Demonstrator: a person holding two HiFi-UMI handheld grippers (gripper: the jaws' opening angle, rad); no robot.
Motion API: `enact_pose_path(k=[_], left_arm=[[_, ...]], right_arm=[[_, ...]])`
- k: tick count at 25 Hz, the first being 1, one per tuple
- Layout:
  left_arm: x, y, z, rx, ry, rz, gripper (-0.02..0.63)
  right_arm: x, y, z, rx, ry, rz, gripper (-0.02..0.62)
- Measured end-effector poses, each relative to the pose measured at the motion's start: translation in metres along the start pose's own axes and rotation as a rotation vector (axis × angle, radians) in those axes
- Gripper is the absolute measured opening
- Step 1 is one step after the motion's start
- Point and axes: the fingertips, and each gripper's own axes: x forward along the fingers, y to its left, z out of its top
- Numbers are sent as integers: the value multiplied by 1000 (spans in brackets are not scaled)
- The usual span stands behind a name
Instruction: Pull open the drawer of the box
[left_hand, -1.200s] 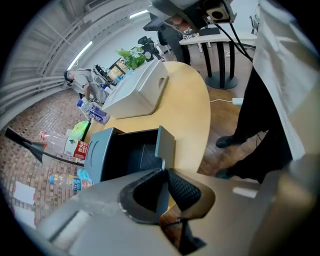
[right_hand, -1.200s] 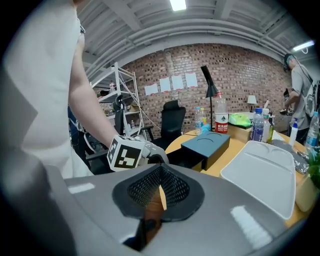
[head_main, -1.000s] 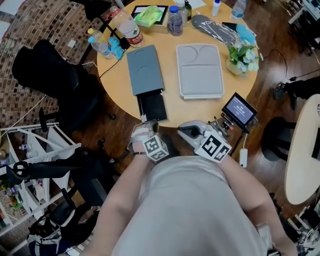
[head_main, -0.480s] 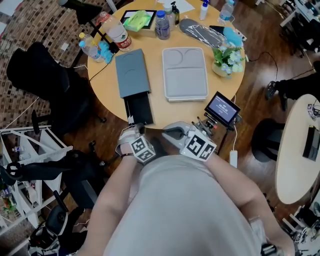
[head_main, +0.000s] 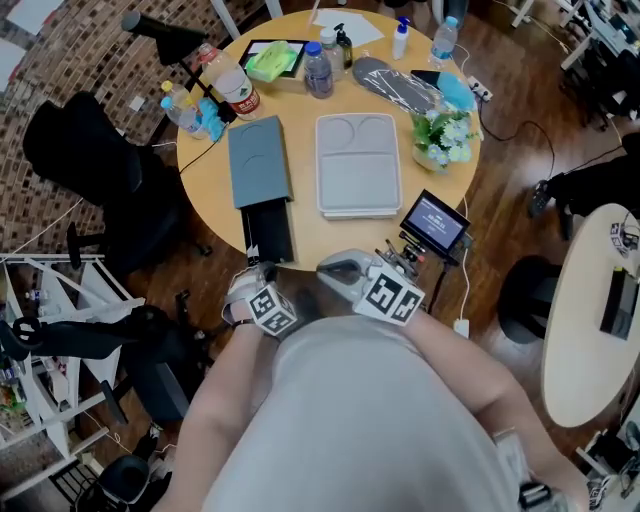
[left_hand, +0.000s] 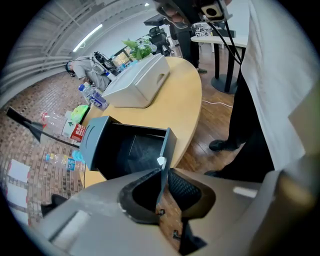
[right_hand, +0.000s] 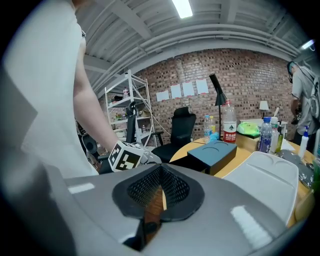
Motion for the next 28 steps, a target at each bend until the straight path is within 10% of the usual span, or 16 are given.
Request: enact_pose_path(k=[4, 9, 17, 28], left_arm=[[-10, -7, -5, -150, -12, -3, 46], [-35, -3, -1, -553, -91, 24, 11], [-86, 4, 22, -1038, -369, 28, 6], [-173, 2, 58, -1113, -782, 51, 5]], right_arm=[[-10, -1, -1, -11, -5, 29, 6], [-21, -1, -11, -28, 6, 78, 6], [-29, -1, -18, -63, 32, 132, 6], [-13, 36, -1, -118, 8, 224, 6]])
